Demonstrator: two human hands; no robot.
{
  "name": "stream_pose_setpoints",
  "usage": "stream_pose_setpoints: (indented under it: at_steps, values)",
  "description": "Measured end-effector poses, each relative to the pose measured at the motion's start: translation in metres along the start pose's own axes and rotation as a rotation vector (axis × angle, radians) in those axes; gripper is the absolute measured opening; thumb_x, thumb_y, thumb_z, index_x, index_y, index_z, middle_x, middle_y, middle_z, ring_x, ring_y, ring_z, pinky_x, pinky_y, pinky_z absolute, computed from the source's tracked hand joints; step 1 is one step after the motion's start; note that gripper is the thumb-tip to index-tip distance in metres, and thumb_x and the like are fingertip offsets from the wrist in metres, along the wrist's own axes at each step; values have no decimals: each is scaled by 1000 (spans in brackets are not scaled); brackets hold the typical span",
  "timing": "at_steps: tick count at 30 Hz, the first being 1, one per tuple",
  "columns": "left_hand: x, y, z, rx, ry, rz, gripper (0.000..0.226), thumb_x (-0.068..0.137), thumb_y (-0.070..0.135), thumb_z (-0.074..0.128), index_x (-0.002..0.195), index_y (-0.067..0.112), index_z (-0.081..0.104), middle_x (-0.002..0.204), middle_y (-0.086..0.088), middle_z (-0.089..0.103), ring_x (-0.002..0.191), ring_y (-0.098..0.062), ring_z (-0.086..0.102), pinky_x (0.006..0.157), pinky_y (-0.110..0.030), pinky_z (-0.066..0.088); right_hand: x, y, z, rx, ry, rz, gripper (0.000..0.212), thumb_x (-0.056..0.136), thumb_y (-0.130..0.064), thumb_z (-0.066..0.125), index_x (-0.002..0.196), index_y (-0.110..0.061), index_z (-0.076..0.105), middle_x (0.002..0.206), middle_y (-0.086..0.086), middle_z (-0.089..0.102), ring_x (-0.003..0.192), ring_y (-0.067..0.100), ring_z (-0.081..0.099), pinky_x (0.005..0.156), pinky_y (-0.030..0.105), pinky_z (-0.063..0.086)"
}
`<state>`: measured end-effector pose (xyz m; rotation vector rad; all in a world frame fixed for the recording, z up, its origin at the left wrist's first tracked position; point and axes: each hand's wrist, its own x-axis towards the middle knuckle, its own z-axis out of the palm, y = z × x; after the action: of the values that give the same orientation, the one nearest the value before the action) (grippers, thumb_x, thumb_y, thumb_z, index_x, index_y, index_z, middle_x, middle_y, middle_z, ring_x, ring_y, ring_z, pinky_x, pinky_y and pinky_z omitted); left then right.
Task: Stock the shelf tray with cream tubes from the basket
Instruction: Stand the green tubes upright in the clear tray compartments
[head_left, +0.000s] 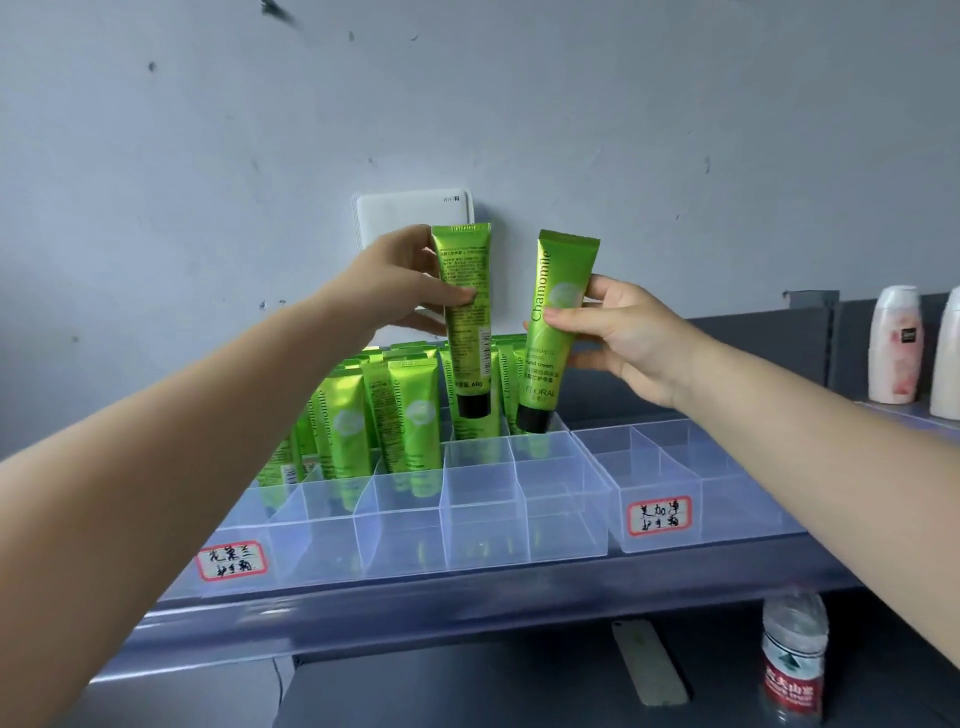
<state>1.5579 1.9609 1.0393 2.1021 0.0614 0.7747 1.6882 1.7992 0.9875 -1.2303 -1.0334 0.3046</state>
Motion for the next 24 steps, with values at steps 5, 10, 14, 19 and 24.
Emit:
stream_pose_setpoints:
  at_steps: [5, 10, 14, 19, 24]
  values:
    - [12, -16, -2, 31, -25, -64, 43, 74, -6, 71, 115, -2, 56, 110, -26, 62, 86, -35, 66, 79, -45, 58, 12, 14, 8, -38, -28, 53, 18, 84, -4, 63, 98, -13, 60, 94, 6, 67, 81, 19, 66, 78, 36, 57]
    - [25, -28, 0, 88, -104, -89, 29, 77, -3, 71, 103, 1, 60, 89, -14, 68, 70, -27, 65, 74, -37, 59, 20, 22, 10, -66, -26, 82, 19, 83, -2, 63, 99, -12, 61, 92, 5, 68, 82, 17, 67, 68, 29, 57]
    - [32, -37, 2, 160, -133, -66, 15, 79, 4, 72, 83, 13, 61, 60, 5, 65, 58, -16, 61, 70, -34, 55, 25, 27, 9, -100, 4, 78, 22, 81, -4, 66, 101, -12, 62, 95, 5, 69, 85, 17, 68, 71, 30, 58]
    - [39, -44, 3, 246, -117, -49, 18, 77, 10, 75, 74, 13, 58, 69, -6, 60, 61, -15, 58, 65, -28, 51, 30, 34, 11, -186, 48, 70, 23, 77, -7, 71, 97, -15, 63, 93, 2, 70, 86, 14, 68, 79, 32, 56]
    - [45, -50, -1, 328, -178, -64, 18, 75, 14, 77, 67, 9, 62, 70, -9, 63, 64, -15, 58, 63, -24, 50, 33, 36, 14, -246, 12, 93, 27, 77, -6, 71, 101, -15, 63, 91, 1, 72, 86, 15, 68, 76, 32, 56]
